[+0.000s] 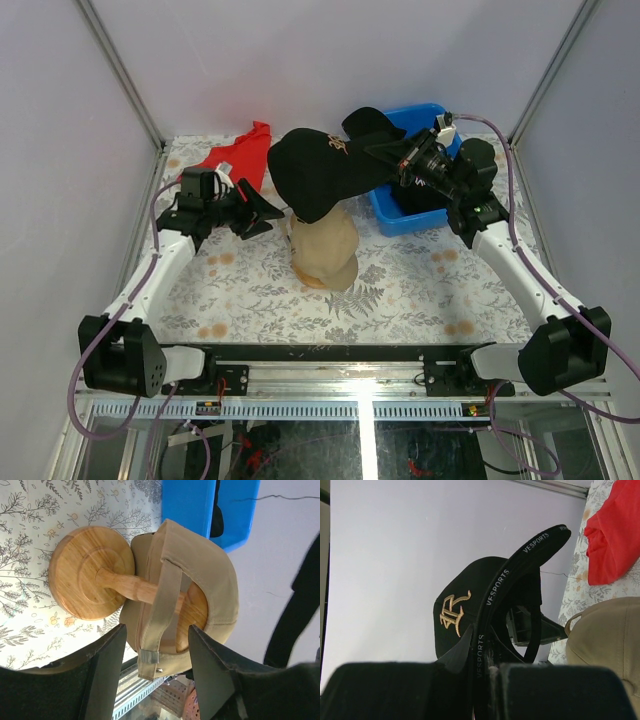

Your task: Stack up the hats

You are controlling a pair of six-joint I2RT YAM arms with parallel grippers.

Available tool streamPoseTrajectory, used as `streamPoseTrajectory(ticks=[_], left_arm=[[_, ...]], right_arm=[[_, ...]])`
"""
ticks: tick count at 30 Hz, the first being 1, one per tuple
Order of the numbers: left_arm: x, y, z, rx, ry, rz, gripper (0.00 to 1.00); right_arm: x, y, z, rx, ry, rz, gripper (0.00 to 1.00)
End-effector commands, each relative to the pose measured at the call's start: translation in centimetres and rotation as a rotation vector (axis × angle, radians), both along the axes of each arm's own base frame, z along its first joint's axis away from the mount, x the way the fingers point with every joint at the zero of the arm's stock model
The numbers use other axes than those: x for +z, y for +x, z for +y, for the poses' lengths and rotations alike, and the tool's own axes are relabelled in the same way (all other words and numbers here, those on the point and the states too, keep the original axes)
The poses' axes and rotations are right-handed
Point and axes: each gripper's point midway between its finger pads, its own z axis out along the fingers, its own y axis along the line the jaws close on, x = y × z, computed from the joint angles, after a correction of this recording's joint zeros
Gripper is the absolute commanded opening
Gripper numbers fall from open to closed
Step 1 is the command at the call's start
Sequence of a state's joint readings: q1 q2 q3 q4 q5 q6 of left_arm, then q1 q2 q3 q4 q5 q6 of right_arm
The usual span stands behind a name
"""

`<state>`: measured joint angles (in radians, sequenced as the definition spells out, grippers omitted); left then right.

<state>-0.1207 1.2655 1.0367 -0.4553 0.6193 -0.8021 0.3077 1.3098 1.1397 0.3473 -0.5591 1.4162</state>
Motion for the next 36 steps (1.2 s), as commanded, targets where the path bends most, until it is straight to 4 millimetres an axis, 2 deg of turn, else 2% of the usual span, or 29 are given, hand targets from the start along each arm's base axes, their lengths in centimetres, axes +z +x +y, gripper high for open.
streamPoseTrajectory(ticks=[1,5,8,12,15,22,29,36], left_arm=[[-0.1,1.5,-0.9,-0.011,0.029,-0.062,0.52],[-1.3,1.7,-1.8,-0.015,0.053,-0.046,0.51],[-2.1,1.8,-2.4,-0.016,0.063,-0.030,0.46],[-3.7,1.7,-2.7,-0.012,0.087,0.003,0.21],[-4.9,1.2,-2.2,-0.004,0.118,0.014,0.12],[-8.6,-1.1,-1.0,0.023,0.157,0.081,0.07],[-9.5,-1.7,-0.9,0.038,0.144,0.097,0.06],[-9.5,-1.1,-1.2,0.038,0.122,0.101,0.06]], right_arm=[[3.4,-1.3,-0.3,0.004,0.052,-0.093,0.00],[3.2,-1.4,-0.1,0.025,0.076,-0.078,0.00],[2.8,-1.6,0.0,0.035,0.080,-0.064,0.00],[1.9,-1.9,0.3,0.051,0.094,-0.044,0.00],[1.1,-2.1,0.7,0.054,0.117,-0.026,0.00],[-0.7,-2.2,1.9,0.073,0.143,0.016,0.00],[-3.0,-2.6,2.7,0.079,0.196,0.058,0.00],[-4.5,-3.7,4.1,0.139,0.164,0.086,0.00]])
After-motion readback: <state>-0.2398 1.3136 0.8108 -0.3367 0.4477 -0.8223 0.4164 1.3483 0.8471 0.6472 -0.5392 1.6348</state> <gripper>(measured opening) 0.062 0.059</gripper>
